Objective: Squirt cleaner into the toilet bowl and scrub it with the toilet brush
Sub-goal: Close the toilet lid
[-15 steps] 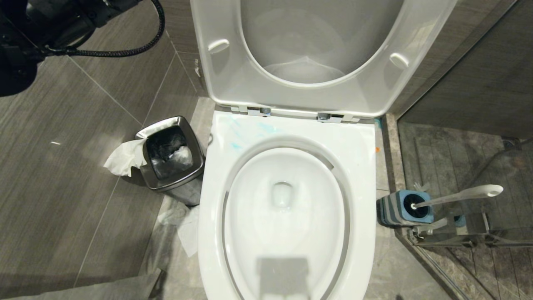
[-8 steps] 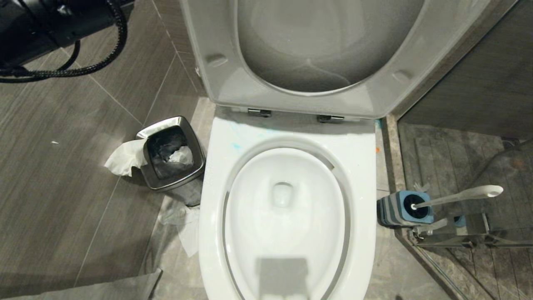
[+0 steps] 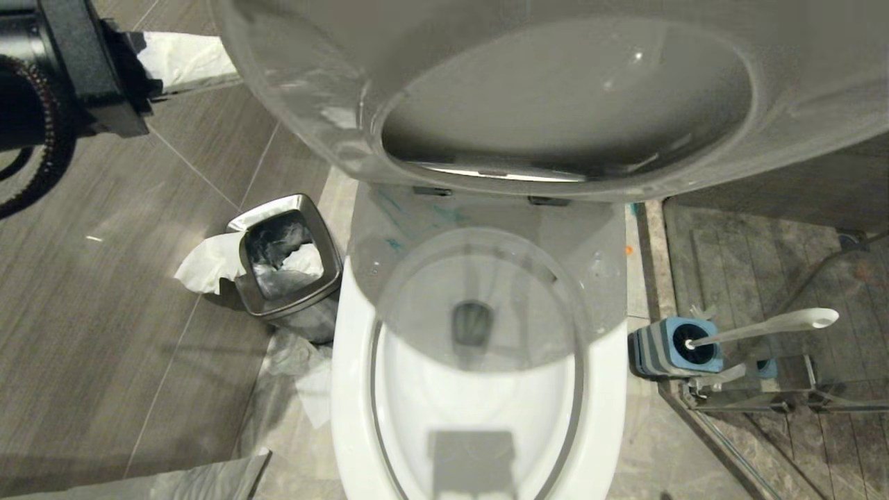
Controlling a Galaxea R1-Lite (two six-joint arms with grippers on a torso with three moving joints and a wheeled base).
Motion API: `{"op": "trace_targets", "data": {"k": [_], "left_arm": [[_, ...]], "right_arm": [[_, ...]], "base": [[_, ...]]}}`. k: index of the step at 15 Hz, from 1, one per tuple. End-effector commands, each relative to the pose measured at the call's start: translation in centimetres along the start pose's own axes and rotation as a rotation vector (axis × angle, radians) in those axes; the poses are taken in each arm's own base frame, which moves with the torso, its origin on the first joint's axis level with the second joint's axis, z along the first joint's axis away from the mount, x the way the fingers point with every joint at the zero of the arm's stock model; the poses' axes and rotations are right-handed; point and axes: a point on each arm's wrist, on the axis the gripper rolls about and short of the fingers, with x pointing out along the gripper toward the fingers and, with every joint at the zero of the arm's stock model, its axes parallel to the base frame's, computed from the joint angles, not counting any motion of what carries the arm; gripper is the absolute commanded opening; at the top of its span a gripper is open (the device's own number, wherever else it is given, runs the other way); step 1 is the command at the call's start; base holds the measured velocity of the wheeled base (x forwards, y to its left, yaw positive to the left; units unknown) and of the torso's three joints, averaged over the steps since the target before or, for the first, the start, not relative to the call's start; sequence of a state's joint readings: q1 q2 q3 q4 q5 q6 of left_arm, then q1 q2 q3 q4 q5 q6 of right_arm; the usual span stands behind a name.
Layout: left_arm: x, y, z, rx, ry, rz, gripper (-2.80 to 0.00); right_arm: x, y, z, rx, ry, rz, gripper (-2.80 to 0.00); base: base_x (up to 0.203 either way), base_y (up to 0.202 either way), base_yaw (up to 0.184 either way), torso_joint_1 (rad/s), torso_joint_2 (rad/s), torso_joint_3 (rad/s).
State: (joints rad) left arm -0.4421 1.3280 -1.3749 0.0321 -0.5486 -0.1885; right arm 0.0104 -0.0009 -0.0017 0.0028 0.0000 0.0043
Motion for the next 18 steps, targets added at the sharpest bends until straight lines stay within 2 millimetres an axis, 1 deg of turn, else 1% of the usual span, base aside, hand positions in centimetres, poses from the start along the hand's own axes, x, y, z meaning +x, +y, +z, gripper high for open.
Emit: {"op": "trace_targets", "data": {"k": [1, 4, 5, 6, 7, 10, 12, 14, 15, 17, 18], "left_arm": [[-2.0, -1.3, 1.3, 0.039, -0.073, 0.019, -2.80], [-4.5, -2.8, 2.6, 0.105, -0.154, 0.031, -2.80], [-5.3, -3.1, 3.1, 0.134, -0.194, 0.059, -2.80], [-5.8, -3.0, 3.7, 0.171, -0.234, 0.125, -2.80], [-6.0, -3.0, 4.1, 0.195, -0.249, 0.147, -2.80], [-5.8, -2.6, 3.7, 0.248, -0.230, 0.169, -2.80], [-6.3, -1.9, 4.0, 0.275, -0.238, 0.234, -2.80], [-6.6, -1.3, 3.6, 0.284, -0.178, 0.297, -2.80], [-6.9, -1.4, 3.5, 0.287, -0.148, 0.327, -2.80], [-7.2, -1.5, 3.8, 0.292, -0.152, 0.389, -2.80], [-7.4, -1.6, 3.9, 0.295, -0.159, 0.393, -2.80]], "right_arm": [[0.0, 0.0, 0.0, 0.000, 0.001, 0.000, -2.80], [0.0, 0.0, 0.0, 0.000, 0.001, 0.000, -2.80], [0.0, 0.0, 0.0, 0.000, 0.001, 0.000, -2.80], [0.0, 0.0, 0.0, 0.000, 0.001, 0.000, -2.80], [0.0, 0.0, 0.0, 0.000, 0.001, 0.000, -2.80], [0.0, 0.0, 0.0, 0.000, 0.001, 0.000, -2.80], [0.0, 0.0, 0.0, 0.000, 0.001, 0.000, -2.80], [0.0, 0.0, 0.0, 0.000, 0.001, 0.000, -2.80], [0.0, 0.0, 0.0, 0.000, 0.001, 0.000, -2.80], [0.0, 0.0, 0.0, 0.000, 0.001, 0.000, -2.80], [0.0, 0.0, 0.0, 0.000, 0.001, 0.000, -2.80]], "base": [[0.000, 0.000, 0.000, 0.000, 0.00, 0.000], [0.000, 0.000, 0.000, 0.000, 0.00, 0.000], [0.000, 0.000, 0.000, 0.000, 0.00, 0.000], [0.000, 0.000, 0.000, 0.000, 0.00, 0.000], [0.000, 0.000, 0.000, 0.000, 0.00, 0.000], [0.000, 0.000, 0.000, 0.000, 0.00, 0.000], [0.000, 0.000, 0.000, 0.000, 0.00, 0.000], [0.000, 0.000, 0.000, 0.000, 0.00, 0.000], [0.000, 0.000, 0.000, 0.000, 0.00, 0.000], [0.000, 0.000, 0.000, 0.000, 0.00, 0.000], [0.000, 0.000, 0.000, 0.000, 0.00, 0.000]]}}
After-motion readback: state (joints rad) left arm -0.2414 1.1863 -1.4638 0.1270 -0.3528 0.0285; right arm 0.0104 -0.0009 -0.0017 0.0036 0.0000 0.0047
